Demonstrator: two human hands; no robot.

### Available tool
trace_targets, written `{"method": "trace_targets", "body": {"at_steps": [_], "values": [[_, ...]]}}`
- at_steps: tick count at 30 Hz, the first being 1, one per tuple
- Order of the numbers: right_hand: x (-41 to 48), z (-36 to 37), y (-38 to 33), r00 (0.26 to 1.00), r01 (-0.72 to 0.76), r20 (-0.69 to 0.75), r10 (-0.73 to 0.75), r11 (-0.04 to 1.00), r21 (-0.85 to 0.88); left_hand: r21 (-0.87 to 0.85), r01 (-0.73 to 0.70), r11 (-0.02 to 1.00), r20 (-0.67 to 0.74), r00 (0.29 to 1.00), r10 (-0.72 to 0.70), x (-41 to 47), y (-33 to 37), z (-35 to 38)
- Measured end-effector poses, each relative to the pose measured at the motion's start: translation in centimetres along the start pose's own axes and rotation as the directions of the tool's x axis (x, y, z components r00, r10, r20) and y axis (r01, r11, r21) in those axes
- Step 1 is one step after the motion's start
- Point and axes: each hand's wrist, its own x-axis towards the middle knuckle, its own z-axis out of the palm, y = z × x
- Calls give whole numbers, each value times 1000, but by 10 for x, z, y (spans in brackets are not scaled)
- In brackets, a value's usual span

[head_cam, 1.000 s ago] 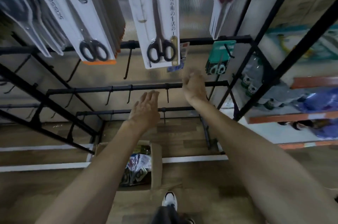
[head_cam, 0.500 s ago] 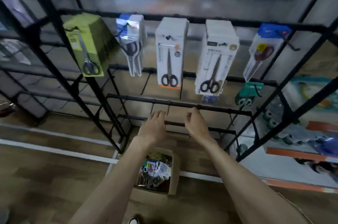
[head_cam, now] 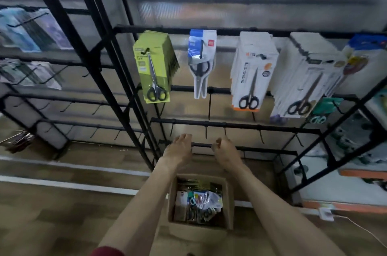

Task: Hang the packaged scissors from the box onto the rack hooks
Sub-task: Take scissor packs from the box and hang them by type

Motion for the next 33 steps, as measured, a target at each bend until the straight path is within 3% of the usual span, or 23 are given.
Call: {"method": "trace_targets", "body": {"at_steps": [6, 10, 13, 16, 17, 21, 24, 28, 33], "values": [[11, 33, 47, 994, -109, 26, 110, 993, -39, -43, 3, 999, 92, 996, 1, 27, -20, 58], [35, 100, 125, 989, -146, 23, 146, 989, 3, -73, 3, 997, 104, 995, 5, 73, -58, 169], [61, 186, 234, 985, -157, 61, 160, 986, -52, -54, 58, 997, 152, 987, -49, 106, -99, 293], [102, 296, 402, 969, -218, 74, 234, 960, -175, -172, -17, 985, 111, 993, 37, 129, -149, 430], [107, 317, 426, 961, -237, 89, 261, 946, -223, -224, -21, 974, 125, 991, 50, 139, -166, 470], [136, 382, 487, 941, -278, 149, 305, 944, -178, -131, 135, 982, 264, 960, -97, 175, -222, 587], [170, 427, 534, 931, -294, 172, 323, 940, -171, -151, 195, 969, 276, 950, -148, 206, -251, 647], [209, 471, 579, 917, -331, 167, 363, 924, -193, -87, 234, 968, 299, 933, -199, 246, -283, 704], [243, 500, 638, 866, -452, 195, 461, 887, -94, -65, 421, 905, 277, 879, -389, 281, -328, 751]]}}
